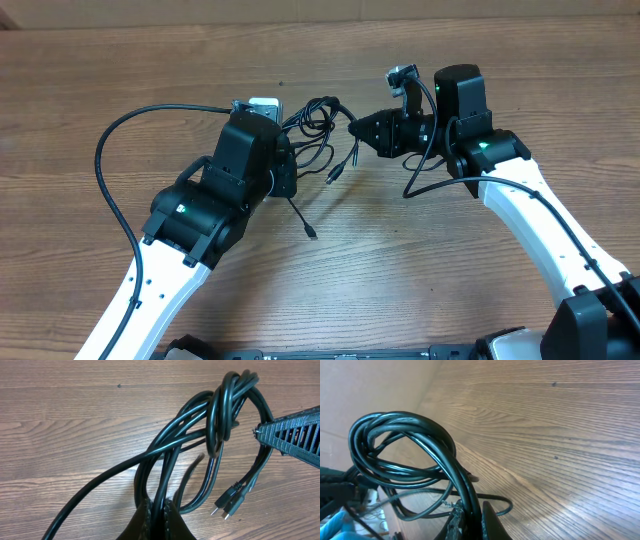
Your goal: Untangle cables
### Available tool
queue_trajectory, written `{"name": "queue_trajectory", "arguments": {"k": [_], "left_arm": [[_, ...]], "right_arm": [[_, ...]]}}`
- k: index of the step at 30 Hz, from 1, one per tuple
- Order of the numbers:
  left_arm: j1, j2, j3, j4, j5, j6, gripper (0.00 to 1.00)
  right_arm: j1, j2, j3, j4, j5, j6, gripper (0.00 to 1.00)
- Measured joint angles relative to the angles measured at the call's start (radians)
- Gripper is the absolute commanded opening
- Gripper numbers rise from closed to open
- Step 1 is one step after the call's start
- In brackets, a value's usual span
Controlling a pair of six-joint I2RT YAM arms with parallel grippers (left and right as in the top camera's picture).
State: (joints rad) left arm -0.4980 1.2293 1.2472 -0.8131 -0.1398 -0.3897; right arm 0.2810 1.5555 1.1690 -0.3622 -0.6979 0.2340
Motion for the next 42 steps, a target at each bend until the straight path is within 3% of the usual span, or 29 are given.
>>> {"name": "queue_trajectory", "arguments": {"k": [10, 26, 37, 42], "left_arm": [[0.000, 0.000, 0.000, -0.003, -0.008, 0.017, 0.04], [0.000, 0.000, 0.000, -0.169, -0.016, 0.287, 0.04], [0.000, -0.001, 0.000, -0.255, -0.049, 0.319, 0.04], [0.000, -0.001, 0.000, -0.291, -0.149, 0.251, 0.04]], "right_arm": [[0.000, 0.000, 0.000, -0.001, 0.043, 0.001, 0.04], [0.000, 0.000, 0.000, -0.056, 0.341, -0.019, 0.04], [-0.010, 0.000, 0.000, -0.102, 0.438, -0.028, 0.04], [-0.032, 0.000, 0.000, -0.135, 0.473, -0.029, 0.04]]}}
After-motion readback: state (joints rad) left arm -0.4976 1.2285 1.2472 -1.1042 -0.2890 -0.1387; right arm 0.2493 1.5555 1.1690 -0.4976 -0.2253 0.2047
